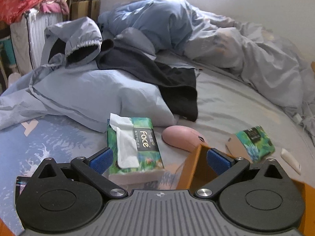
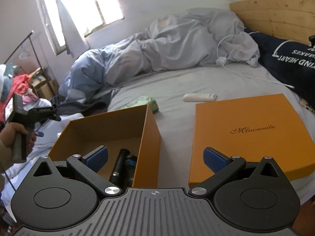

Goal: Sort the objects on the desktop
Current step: 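Lower the left tool onto the green Face tissue pack and close it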

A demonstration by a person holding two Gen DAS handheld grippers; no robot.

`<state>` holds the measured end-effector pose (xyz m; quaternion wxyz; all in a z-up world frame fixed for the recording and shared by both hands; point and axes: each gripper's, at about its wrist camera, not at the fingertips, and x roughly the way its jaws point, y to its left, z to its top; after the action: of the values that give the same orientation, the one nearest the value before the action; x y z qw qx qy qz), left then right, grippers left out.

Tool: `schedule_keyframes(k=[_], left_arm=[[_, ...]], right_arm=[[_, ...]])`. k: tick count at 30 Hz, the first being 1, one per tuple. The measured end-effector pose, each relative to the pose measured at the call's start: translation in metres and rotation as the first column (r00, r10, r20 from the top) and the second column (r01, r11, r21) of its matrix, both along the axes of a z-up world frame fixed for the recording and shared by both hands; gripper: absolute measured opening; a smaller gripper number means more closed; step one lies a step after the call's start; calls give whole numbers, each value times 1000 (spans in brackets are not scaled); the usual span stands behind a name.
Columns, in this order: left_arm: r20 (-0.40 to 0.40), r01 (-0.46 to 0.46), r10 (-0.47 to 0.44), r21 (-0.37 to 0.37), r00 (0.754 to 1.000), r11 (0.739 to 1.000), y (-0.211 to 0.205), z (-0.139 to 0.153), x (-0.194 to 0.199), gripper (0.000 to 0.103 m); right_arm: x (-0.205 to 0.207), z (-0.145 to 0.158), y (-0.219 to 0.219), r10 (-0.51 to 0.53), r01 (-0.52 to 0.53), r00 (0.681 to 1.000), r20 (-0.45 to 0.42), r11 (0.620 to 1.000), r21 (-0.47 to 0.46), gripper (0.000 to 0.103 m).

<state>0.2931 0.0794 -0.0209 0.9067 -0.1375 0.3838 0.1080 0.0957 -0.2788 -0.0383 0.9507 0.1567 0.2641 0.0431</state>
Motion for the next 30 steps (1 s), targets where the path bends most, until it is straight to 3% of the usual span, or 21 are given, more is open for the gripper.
schedule_keyframes(k=[15,23,30], left_arm=[[-205,-59,55,-13,977,998,31,-52,79,103],[-283,-72,77,28,956,997,39,-76,104,103],[-316,-53,92,129,944,990,34,-86,113,103]], right_arm=[[20,-9,-1,-42,43,999,-33,999,27,103],[34,-14,-11,-56,57,997,-48,998,26,103],[38,-17,-8,-58,60,997,-59,998,29,103]])
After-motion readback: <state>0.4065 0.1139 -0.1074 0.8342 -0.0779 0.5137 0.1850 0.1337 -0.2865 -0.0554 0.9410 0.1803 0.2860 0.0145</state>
